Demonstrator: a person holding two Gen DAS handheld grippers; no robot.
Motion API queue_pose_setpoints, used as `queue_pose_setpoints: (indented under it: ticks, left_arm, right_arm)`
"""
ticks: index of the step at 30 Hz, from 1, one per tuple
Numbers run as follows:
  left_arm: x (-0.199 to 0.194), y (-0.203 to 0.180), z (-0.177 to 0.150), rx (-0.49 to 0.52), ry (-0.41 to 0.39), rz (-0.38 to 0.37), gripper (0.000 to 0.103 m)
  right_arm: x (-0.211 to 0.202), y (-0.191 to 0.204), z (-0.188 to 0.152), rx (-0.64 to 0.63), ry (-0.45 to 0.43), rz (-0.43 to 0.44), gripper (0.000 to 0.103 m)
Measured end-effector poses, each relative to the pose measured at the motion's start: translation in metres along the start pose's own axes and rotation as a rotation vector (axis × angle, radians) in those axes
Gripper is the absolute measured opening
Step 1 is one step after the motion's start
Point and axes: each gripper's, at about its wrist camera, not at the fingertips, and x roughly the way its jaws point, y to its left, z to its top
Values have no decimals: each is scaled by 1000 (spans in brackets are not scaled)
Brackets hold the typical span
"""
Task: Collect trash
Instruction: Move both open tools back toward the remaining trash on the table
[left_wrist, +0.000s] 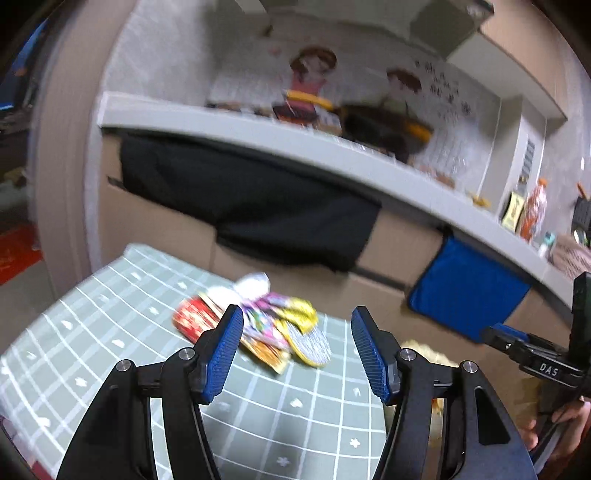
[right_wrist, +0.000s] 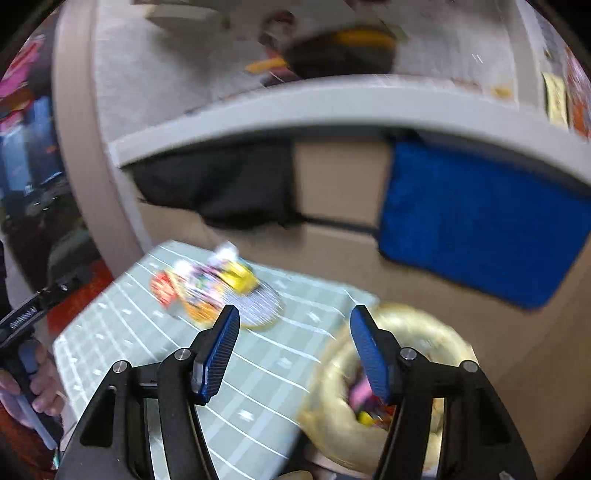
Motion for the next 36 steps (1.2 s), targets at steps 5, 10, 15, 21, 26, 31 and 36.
queue_pose_setpoints:
  ticks: [5,10,15,21,26,31,36]
  left_arm:
    - [-48,26,33,8,-113,73,61]
    - [-75,58,59,38,-192,189,61]
    - [-42,93,57,28,-127,235,61]
    - [47,130,30,-81,37,128,61]
    - [123,142,2,-90,164,40,61]
    - [177,149,-3,-93,210,6,59]
    - [200,139,6,-18,210,-27,59]
  right_arm:
    - [-24,57,40,-63,-113,53,60]
    - [-19,101,73,-113,-174,83,60]
    - [29,124,79,-138,-159,96,60]
    - [102,111,63,-96,-87,145,60]
    - [151,98,48,-93,-45,148,60]
    - [189,80,31,-100,16,160,60]
    - [210,72,23,-152,36,162,60]
